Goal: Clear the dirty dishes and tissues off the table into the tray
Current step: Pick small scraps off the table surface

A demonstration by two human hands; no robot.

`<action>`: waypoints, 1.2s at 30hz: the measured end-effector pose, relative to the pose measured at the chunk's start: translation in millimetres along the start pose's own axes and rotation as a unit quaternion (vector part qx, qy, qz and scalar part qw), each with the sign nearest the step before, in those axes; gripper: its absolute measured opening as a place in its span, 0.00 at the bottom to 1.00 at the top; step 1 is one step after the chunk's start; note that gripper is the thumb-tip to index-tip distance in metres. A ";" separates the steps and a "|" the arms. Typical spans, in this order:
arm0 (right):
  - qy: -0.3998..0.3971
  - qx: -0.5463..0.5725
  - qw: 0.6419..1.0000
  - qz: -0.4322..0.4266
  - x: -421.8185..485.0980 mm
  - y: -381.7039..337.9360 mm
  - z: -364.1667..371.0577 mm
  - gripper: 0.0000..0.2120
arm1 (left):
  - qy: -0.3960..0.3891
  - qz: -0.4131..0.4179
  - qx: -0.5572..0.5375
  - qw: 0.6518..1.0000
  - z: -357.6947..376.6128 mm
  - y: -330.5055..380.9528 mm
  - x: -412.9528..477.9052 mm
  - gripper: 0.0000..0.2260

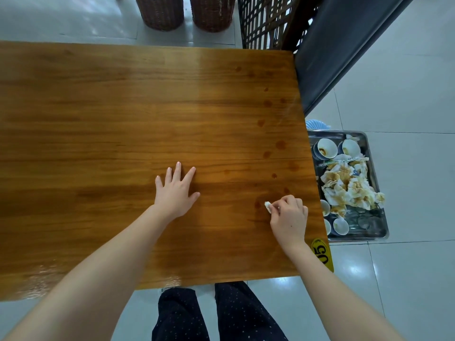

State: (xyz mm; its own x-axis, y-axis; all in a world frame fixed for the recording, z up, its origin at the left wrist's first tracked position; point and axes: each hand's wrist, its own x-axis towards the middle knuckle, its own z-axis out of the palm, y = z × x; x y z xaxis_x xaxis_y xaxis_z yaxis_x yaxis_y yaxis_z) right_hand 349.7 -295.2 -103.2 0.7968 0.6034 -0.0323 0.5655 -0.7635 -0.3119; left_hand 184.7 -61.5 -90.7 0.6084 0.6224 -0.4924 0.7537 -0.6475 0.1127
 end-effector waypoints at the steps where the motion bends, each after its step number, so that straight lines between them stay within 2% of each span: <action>1: 0.001 0.000 1.000 -0.005 -0.6 -3.4 0.8 0.05 | -0.002 0.001 0.000 1.000 0.2 0.4 0.8 0.33; 8: -0.016 0.025 0.998 -0.047 -13.5 -46.3 18.5 0.05 | 0.005 0.002 0.009 1.000 3.0 3.9 2.9 0.34; 12: -0.015 0.018 0.997 -0.072 -10.4 -45.7 19.8 0.04 | 0.007 0.007 0.015 1.000 3.6 0.3 5.1 0.36; 17: 0.004 0.030 0.999 0.034 24.2 -20.8 8.2 0.07 | 0.014 0.005 0.011 1.000 0.1 -1.5 9.5 0.39; 23: 0.015 0.016 1.000 0.012 25.3 -27.2 12.4 0.05 | 0.009 0.015 0.006 1.000 -3.9 7.1 11.5 0.41; 29: -0.010 -0.013 0.996 -0.082 30.2 -45.7 20.5 0.04 | -0.017 0.013 0.019 1.000 -10.9 12.5 14.0 0.42; 31: -0.012 -0.013 0.998 -0.063 45.8 -43.2 18.8 0.06 | -0.027 0.013 0.034 0.999 -13.1 13.2 15.2 0.42; 34: -0.005 -0.002 1.000 0.010 75.2 -37.4 12.4 0.08 | -0.041 0.011 0.038 0.998 -16.5 15.3 18.9 0.43; 36: -0.003 -0.006 1.000 0.021 85.1 -39.3 11.8 0.09 | -0.056 0.006 0.026 0.998 -18.8 16.0 22.6 0.44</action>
State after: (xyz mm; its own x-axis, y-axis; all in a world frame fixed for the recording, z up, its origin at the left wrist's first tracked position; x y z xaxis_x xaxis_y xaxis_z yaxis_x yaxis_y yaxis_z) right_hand 392.8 -211.1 -104.8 0.8186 0.5720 -0.0515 0.5339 -0.7910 -0.2988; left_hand 215.2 -49.5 -83.8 0.5836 0.5628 -0.5853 0.7305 -0.6786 0.0759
